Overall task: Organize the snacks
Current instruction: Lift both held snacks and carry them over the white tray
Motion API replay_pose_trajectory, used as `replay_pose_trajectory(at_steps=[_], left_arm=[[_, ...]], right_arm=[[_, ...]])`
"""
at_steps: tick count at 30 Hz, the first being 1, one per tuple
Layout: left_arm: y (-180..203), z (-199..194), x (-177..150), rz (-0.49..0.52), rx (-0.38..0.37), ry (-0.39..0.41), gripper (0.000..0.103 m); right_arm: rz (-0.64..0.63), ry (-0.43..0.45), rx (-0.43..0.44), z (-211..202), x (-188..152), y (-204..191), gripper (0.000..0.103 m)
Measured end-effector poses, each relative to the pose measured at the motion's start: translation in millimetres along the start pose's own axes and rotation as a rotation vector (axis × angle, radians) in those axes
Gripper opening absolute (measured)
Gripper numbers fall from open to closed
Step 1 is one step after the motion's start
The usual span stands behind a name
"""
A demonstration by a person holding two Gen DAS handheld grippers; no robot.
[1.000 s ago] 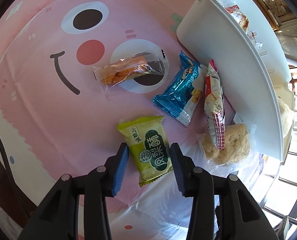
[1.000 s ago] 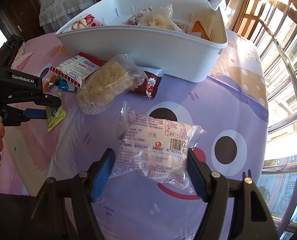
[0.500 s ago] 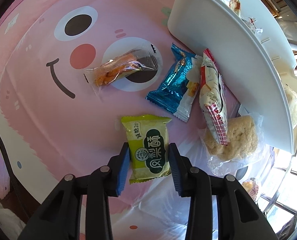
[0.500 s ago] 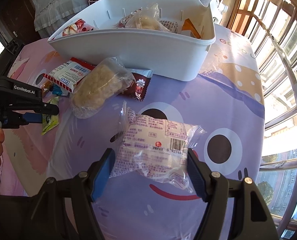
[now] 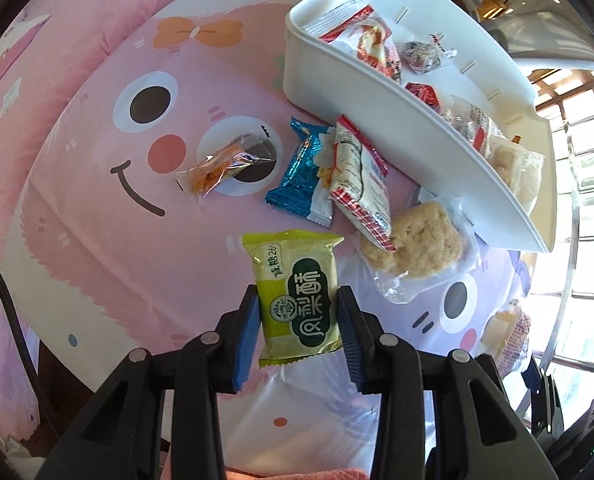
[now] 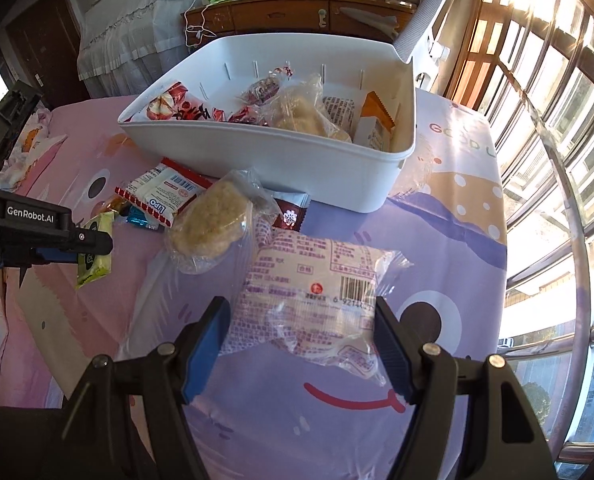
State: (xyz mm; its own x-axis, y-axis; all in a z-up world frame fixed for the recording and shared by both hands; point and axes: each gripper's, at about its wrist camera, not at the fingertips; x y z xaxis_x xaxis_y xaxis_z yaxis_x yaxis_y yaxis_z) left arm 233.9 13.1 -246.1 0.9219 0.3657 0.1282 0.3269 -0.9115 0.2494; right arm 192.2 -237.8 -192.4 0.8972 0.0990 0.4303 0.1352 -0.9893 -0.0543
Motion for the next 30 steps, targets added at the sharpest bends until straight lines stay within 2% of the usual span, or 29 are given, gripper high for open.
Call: replay_pose_trajectory(at_steps=[6,16,23,30], left_arm=[[5,-42,7,0.081,-0.022,0.029,0.036],[14,-126,42,0.278,0.001,0.101,0.036],[20,-155,82,0.384,0.011,0.151,0.036],[20,-156,116,0.472,-0.028,0.199,0.036]], right_arm=[[-0.030,0.076,0.019,-18,16,-10,0.071],[-0.013,0.189,0.057,-40,63,-32,0.071],[0.031,0.261,0.047,-50,101,-46,0.071],[0.084,0.281,0.022,-39,127,-62,0.072]])
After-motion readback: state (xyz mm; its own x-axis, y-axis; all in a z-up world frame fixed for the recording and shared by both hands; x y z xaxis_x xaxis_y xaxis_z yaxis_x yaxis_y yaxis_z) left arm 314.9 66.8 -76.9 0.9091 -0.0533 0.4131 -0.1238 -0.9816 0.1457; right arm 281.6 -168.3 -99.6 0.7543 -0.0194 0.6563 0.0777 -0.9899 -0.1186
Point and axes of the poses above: each gripper's, at about its wrist camera, not at the fingertips, and z roughly the way its jaws point, y to its right, x to its top, and after that the axes turned 9 degrees about z, right-handed
